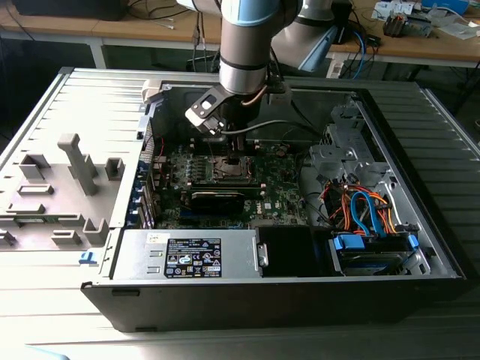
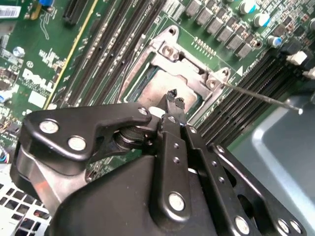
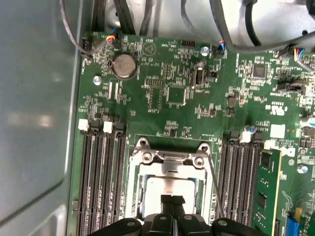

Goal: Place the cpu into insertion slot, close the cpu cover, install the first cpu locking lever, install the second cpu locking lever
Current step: 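Close the cpu cover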

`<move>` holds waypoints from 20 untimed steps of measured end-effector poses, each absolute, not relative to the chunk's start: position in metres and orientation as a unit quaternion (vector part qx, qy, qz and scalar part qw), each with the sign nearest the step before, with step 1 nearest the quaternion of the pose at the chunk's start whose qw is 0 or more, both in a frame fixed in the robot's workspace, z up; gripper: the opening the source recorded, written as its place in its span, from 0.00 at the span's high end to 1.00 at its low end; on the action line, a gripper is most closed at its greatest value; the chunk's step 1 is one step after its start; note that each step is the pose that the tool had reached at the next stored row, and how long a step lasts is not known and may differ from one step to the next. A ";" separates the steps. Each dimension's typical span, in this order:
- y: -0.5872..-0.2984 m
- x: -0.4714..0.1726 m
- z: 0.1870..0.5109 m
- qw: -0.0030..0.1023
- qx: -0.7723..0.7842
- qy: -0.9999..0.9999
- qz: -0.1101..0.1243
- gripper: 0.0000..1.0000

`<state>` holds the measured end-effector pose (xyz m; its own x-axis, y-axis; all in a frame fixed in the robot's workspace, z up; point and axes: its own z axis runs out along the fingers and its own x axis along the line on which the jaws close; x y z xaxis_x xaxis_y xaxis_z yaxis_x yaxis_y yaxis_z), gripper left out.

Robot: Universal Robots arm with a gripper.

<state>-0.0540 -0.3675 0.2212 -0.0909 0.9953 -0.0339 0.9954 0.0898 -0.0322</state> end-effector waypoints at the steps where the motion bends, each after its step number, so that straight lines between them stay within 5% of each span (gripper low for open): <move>1: -0.368 -0.053 0.224 0.002 0.674 0.738 -0.023 0.89; 20: -0.368 -0.051 0.245 0.001 0.674 0.738 -0.024 0.89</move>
<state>-0.0514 -0.3675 0.2448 -0.0910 0.9953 -0.0333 0.9954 0.0899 -0.0332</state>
